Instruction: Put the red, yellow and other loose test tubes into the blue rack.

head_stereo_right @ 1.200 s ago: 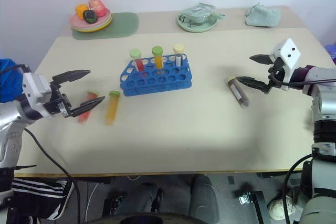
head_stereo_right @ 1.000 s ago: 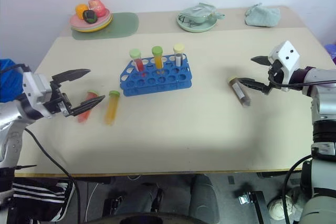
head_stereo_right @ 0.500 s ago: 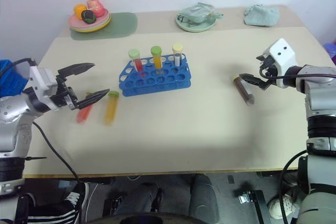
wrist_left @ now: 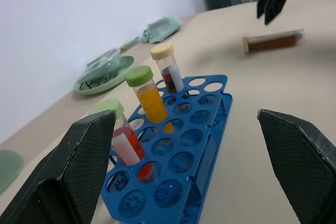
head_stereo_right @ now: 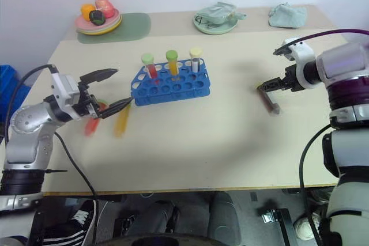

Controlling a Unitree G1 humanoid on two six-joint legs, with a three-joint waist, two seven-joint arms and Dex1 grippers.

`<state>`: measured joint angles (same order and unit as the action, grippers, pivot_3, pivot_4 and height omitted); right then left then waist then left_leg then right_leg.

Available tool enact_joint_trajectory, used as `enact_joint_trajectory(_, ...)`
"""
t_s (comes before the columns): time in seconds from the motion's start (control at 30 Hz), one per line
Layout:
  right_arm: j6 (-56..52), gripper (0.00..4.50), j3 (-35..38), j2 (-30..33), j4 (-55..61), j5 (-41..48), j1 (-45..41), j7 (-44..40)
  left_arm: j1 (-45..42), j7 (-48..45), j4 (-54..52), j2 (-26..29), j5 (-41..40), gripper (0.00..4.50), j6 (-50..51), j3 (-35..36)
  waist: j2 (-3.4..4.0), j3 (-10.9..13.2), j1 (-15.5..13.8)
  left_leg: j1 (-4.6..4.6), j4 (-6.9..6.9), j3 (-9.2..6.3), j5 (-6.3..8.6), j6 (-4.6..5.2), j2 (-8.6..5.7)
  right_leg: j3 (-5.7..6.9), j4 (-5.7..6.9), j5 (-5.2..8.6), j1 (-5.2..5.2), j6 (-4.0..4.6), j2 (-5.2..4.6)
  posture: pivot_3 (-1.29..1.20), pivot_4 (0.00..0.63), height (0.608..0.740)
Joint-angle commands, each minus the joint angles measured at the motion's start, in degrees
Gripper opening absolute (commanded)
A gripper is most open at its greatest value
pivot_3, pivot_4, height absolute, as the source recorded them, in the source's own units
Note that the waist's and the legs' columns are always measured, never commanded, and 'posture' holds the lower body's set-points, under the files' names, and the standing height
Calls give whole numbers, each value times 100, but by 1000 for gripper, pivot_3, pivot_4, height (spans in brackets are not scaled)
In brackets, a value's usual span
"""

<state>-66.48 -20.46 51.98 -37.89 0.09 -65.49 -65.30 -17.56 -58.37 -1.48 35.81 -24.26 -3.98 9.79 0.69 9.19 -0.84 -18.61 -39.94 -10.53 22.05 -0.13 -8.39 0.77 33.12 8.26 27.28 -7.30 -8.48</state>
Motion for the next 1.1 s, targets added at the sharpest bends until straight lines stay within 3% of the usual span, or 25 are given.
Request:
enact_joint_trajectory(0.03, 51, 4500, -309, -107, -597, -294, -324, -14, 185, 207, -461, -34, 16, 4426, 31, 3, 0, 0, 10, 0, 0, 2, 0, 1, 0, 0, -1, -1, 0, -1, 0, 0, 150, 740)
enact_joint_trajectory(0.47, 712, 4500, 38, -815, -2041, -479, -773, 692, 462, 429, -948, 110, -72, 4426, 341, 112, 1, 0, 19, 1, -1, 15, 1, 2, 0, -12, 2, -3, 7, -4, 3, 0, 150, 740)
enact_joint_trajectory(1.1, 1302, 4500, 535, -1381, -2993, -588, -1023, 1394, 916, 596, -1326, 116, -125, 4426, 426, 272, 1, 0, 57, 5, 0, 20, 1, 2, 1, -20, 3, -5, 8, -3, 8, 0, 150, 740)
